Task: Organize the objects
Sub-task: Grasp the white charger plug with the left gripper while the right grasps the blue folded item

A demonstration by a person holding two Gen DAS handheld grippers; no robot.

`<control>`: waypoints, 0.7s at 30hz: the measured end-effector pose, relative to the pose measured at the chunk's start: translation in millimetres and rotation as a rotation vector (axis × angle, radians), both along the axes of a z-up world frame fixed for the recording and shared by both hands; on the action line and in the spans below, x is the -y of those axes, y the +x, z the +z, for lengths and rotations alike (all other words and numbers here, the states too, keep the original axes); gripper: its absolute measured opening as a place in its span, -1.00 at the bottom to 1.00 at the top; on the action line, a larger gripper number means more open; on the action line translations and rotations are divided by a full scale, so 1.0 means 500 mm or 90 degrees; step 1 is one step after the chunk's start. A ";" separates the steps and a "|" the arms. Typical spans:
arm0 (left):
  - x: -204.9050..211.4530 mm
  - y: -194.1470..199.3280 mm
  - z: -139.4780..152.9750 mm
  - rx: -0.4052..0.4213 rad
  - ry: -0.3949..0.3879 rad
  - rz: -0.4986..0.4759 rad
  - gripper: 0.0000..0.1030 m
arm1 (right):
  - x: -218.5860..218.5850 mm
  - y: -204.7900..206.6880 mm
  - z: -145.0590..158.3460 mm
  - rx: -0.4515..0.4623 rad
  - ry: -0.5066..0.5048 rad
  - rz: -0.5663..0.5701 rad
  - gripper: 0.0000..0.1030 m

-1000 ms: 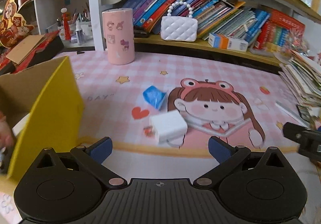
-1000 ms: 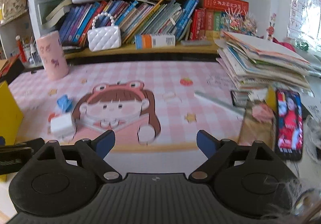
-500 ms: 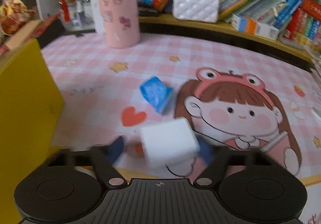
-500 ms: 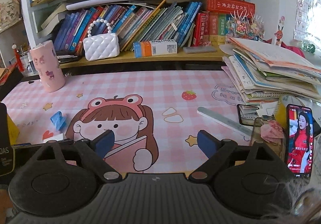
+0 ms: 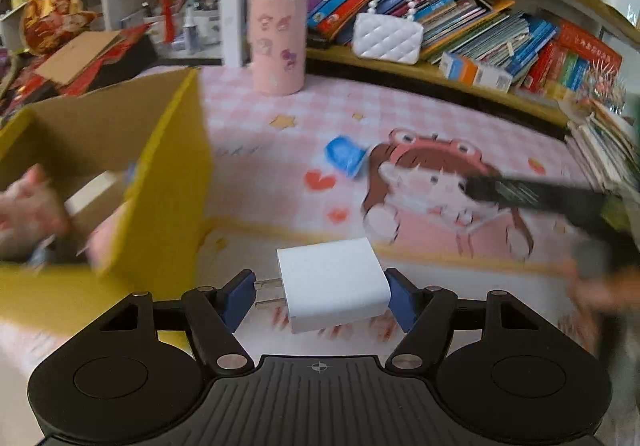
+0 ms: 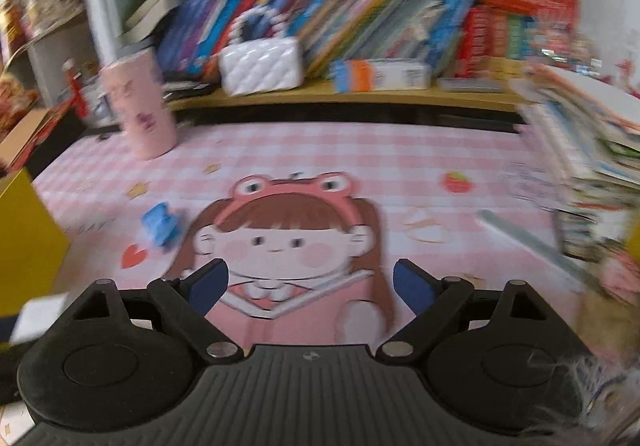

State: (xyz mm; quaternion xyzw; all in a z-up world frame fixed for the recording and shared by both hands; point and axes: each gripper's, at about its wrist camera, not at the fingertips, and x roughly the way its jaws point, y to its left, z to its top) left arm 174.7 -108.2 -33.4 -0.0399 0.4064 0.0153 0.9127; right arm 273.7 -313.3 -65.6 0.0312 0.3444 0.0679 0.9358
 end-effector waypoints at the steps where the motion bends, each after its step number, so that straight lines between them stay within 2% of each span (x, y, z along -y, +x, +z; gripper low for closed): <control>1: -0.007 -0.017 0.005 0.000 0.003 0.006 0.36 | -0.016 0.013 -0.007 -0.001 -0.004 0.020 0.74; 6: -0.043 -0.091 0.035 0.015 0.003 0.056 0.36 | -0.107 0.090 -0.036 0.005 -0.019 0.120 0.68; 9: -0.060 -0.121 0.044 0.016 -0.001 0.085 0.36 | -0.167 0.134 -0.054 0.014 -0.030 0.175 0.55; 12: -0.070 -0.145 0.048 0.014 0.000 0.104 0.36 | -0.219 0.174 -0.072 0.013 -0.041 0.208 0.28; 17: -0.094 -0.182 0.053 0.017 0.000 0.128 0.36 | -0.259 0.223 -0.094 -0.011 -0.042 0.205 -0.11; 19: -0.108 -0.191 0.054 0.021 -0.003 0.141 0.36 | -0.260 0.223 -0.092 -0.007 -0.039 0.211 -0.39; 21: -0.123 -0.199 0.056 0.028 -0.008 0.150 0.36 | -0.253 0.217 -0.084 -0.013 -0.016 0.216 -0.43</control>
